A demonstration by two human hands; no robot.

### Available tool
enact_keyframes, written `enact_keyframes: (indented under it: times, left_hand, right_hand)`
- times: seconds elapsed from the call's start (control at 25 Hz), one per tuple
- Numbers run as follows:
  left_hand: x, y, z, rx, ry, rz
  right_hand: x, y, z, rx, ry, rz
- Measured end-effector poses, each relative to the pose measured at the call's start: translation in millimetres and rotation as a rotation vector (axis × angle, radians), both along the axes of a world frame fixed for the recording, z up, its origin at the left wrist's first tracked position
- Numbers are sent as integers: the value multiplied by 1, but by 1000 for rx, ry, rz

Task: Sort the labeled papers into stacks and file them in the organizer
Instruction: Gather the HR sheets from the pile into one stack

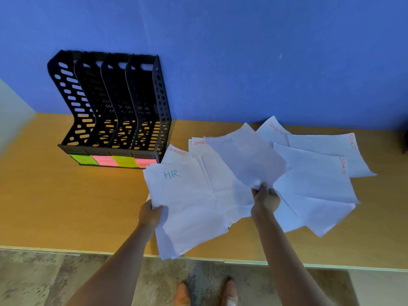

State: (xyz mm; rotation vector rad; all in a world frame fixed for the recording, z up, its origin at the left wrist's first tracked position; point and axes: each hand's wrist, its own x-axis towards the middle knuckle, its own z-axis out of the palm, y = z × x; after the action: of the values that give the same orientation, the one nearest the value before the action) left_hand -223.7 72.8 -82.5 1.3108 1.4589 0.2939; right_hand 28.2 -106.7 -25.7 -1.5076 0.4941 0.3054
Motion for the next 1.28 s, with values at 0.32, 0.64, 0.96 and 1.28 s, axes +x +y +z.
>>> enact_keyframes:
  times: [0.32, 0.64, 0.96, 1.28]
  left_hand:
    - [17, -4, 11, -71, -151, 147]
    - [22, -1, 26, -106, -167, 186]
    - [16, -6, 26, 72, -222, 80]
    - [11, 37, 52, -145, -322, -28]
  right_hand:
    - [-91, 1, -21, -152, -187, 381]
    - [-156, -1, -54, -121, -15, 618]
    - [-139, -12, -39, -350, -210, 495]
    - [-56, 35, -9, -282, -116, 865]
